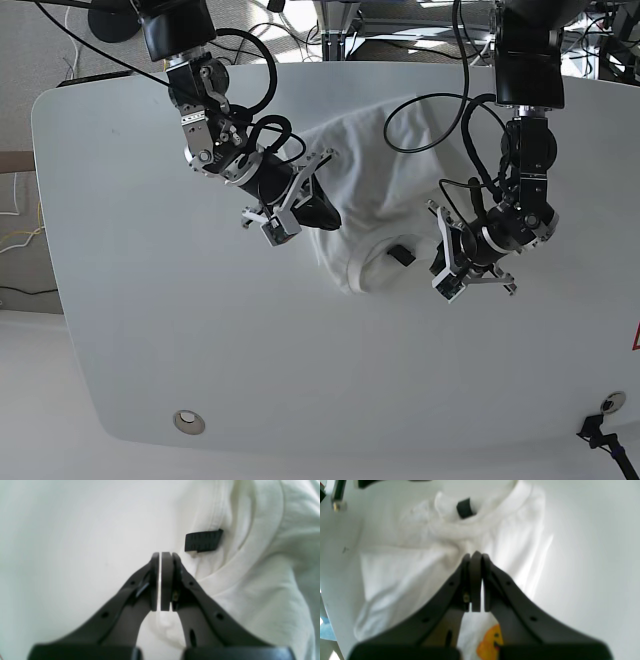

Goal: Fold the T-shirt properly
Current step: 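Press and tuck the shirt sides inward with both grippers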

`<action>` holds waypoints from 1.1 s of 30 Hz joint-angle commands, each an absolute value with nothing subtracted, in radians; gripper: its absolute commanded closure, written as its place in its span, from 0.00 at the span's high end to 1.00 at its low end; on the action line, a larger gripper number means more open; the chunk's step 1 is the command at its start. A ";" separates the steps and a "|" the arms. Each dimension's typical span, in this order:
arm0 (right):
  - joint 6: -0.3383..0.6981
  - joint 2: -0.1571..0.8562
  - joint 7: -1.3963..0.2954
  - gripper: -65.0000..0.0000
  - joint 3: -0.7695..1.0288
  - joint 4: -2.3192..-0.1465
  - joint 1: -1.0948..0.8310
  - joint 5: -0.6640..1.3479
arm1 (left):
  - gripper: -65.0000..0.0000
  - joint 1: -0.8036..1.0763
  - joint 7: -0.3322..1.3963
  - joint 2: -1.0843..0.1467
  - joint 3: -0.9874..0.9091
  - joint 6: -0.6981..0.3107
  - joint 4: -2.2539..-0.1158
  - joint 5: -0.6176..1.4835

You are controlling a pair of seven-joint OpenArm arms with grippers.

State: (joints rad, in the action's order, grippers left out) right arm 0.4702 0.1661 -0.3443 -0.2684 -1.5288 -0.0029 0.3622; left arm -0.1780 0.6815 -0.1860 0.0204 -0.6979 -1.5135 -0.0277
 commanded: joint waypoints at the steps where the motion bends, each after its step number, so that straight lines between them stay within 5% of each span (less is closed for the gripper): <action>1: 0.475 0.159 -0.321 0.00 -0.269 -1.581 0.010 0.375 | 0.00 -0.177 0.657 -0.200 0.015 -0.698 -1.603 -0.015; 12: 0.476 0.081 -0.321 0.00 -0.320 -1.531 -0.012 0.366 | 0.00 0.150 0.662 -0.202 0.015 -0.698 -1.919 -0.013; 21: 0.476 0.101 -0.320 0.00 -0.315 -1.527 -0.027 0.366 | 0.00 0.180 0.657 -0.205 0.015 -0.698 -1.779 -0.015; 33: 0.483 0.108 -0.320 0.00 -0.314 -1.527 -0.041 0.364 | 0.00 -0.004 0.654 -0.246 0.013 -0.698 -1.577 -0.015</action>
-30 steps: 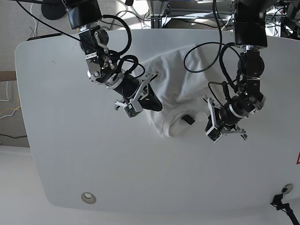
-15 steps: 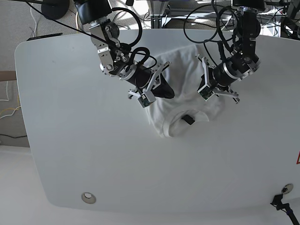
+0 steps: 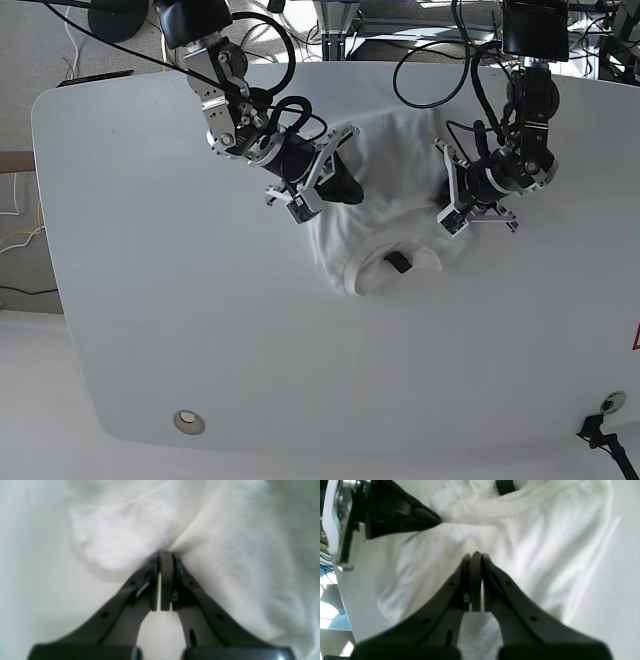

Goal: Fold the T-shirt properly
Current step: 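Press and tuck the shirt sides inward with both grippers, then open both grippers and lift them away from the folded shirt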

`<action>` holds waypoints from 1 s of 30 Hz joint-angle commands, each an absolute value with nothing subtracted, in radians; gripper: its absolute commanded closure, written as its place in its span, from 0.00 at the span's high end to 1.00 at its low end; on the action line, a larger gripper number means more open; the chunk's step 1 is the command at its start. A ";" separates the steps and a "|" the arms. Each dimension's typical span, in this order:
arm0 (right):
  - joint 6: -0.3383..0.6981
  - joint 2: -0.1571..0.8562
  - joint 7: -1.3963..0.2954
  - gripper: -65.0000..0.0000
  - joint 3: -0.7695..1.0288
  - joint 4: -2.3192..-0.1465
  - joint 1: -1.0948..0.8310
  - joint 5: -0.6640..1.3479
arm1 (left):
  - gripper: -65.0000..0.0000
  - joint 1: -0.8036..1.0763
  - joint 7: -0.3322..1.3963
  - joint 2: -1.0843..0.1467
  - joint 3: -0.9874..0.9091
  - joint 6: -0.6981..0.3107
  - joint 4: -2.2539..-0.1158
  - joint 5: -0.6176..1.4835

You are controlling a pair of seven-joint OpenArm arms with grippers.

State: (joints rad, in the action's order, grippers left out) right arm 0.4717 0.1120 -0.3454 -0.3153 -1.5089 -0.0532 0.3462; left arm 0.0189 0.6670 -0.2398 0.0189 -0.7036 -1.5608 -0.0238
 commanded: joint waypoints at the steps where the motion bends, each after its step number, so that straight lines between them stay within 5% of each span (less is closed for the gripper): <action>1: 0.483 0.110 -0.320 0.00 -0.314 -1.526 -0.041 0.364 | 0.00 -0.016 0.654 -0.263 0.007 -0.698 -1.577 -0.015; 9: 0.483 0.110 -0.320 0.00 -0.314 -1.529 -0.041 0.364 | 0.00 -0.084 0.654 -0.268 -0.130 -0.698 -1.669 -0.013; 17: 0.475 0.104 -0.317 0.00 -0.315 -1.560 -0.035 0.364 | 0.00 0.154 0.654 -0.174 -0.142 -0.698 -1.876 -0.008; 30: 0.475 0.143 -0.205 0.00 -0.314 -1.379 0.013 0.363 | 0.00 0.168 0.536 -0.107 -0.076 -0.698 -1.587 -0.015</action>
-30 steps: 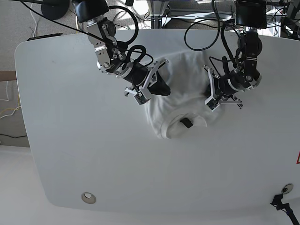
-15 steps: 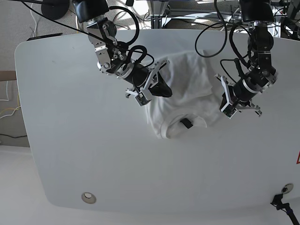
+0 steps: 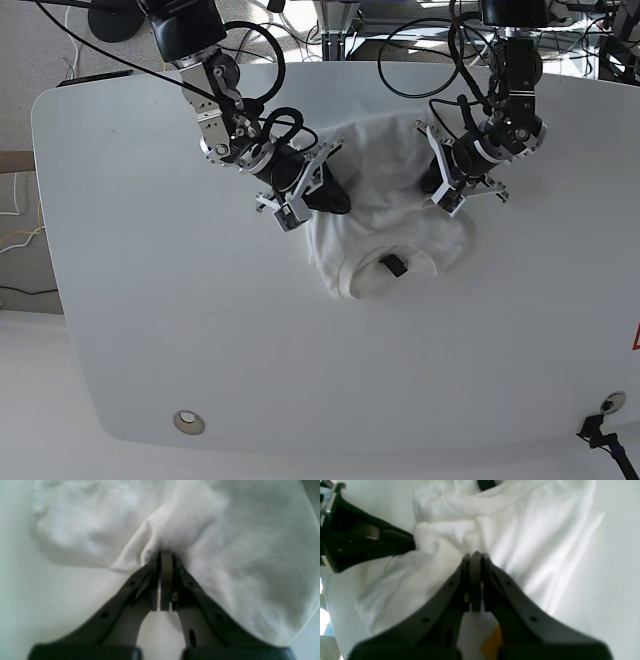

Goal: Fold the T-shirt properly
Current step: 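Open both grippers and lift them away from the folded shirt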

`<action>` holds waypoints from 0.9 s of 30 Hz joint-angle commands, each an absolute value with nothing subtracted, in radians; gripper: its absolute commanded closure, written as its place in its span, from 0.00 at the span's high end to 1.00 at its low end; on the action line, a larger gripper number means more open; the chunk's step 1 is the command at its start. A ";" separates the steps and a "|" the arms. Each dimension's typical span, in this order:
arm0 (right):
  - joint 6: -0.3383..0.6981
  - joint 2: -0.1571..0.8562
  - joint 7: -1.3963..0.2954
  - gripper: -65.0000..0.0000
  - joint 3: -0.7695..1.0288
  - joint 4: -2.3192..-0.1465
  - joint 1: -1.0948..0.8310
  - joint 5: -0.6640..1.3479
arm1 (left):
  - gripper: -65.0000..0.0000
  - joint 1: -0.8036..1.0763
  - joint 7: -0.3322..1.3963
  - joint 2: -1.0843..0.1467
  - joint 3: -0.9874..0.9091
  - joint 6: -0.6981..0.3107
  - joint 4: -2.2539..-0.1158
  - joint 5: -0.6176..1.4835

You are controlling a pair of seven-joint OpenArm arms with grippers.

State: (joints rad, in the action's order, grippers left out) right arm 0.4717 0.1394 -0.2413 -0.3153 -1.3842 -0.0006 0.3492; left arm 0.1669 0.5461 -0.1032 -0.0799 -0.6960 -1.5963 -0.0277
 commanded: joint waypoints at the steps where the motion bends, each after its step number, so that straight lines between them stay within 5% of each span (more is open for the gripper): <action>1: 0.475 0.148 -0.193 0.00 -0.312 -1.362 0.013 0.363 | 0.00 0.168 0.535 -0.107 -0.076 -0.698 -1.577 -0.015; 16: 0.472 0.213 -0.194 0.00 -0.286 -1.478 0.010 0.366 | 0.00 0.163 0.535 -0.113 -0.111 -0.698 -1.722 -0.015; 21: 0.346 0.228 -0.188 0.00 -0.282 -1.612 -0.019 0.358 | 0.00 0.137 0.510 -0.107 -0.243 -0.698 -1.791 -0.013; 27: 0.199 0.232 -0.038 0.00 -0.147 -1.679 -0.180 0.148 | 0.00 0.232 0.176 -0.091 -0.321 -0.698 -1.791 -0.012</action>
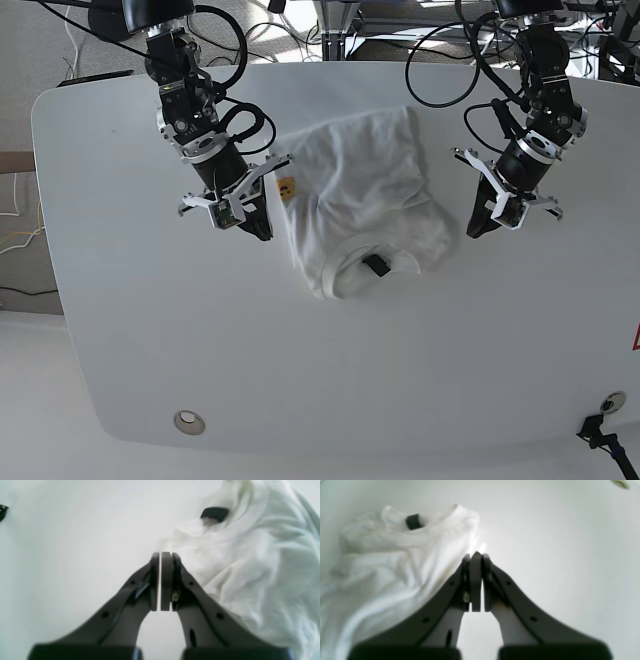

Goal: Fold the T-shirt properly

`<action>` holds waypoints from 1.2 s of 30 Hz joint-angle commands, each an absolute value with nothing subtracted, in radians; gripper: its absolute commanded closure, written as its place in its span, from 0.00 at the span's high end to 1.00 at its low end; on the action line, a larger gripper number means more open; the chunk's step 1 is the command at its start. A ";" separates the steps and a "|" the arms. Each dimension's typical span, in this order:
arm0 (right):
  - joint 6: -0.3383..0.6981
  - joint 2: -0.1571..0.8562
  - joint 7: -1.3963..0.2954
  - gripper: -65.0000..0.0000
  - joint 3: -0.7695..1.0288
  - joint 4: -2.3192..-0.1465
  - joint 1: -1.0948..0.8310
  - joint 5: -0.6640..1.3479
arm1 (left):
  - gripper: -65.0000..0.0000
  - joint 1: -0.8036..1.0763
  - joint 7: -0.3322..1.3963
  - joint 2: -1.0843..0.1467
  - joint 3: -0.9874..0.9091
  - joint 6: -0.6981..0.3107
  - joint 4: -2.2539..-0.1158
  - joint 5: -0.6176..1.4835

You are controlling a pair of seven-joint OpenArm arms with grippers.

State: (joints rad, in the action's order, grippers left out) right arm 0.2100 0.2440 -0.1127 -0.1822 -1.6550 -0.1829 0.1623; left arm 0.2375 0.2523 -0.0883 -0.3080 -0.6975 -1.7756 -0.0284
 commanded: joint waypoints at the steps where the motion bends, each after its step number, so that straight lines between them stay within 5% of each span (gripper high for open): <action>1: 0.196 0.219 -0.004 0.00 -0.108 -1.679 -0.216 0.122 | 0.00 0.249 0.114 -0.076 -0.334 -0.682 -1.782 -0.010; 6: 0.194 0.148 0.137 0.00 0.053 -1.684 -0.404 0.079 | 0.00 0.325 -0.059 0.024 -0.423 -0.630 -1.747 -0.013; 25: 0.194 0.143 0.217 0.00 0.111 -1.822 -1.076 0.085 | 0.00 0.961 -0.065 0.157 -0.547 -0.634 -1.828 0.001; 31: 0.186 0.142 0.219 0.00 0.028 -1.650 -1.106 0.085 | 0.00 0.989 -0.065 0.157 -0.495 -0.634 -1.636 0.015; 36: 0.193 0.101 0.220 0.00 -0.007 -1.339 -0.928 0.081 | 0.00 0.835 -0.064 0.082 -0.455 -0.628 -1.339 0.013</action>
State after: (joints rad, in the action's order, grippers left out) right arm 0.1902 0.1020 0.1967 -0.0074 -1.3903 -0.9257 0.0784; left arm 0.8253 -0.0570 0.0906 -0.4519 -0.6254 -1.3998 0.0048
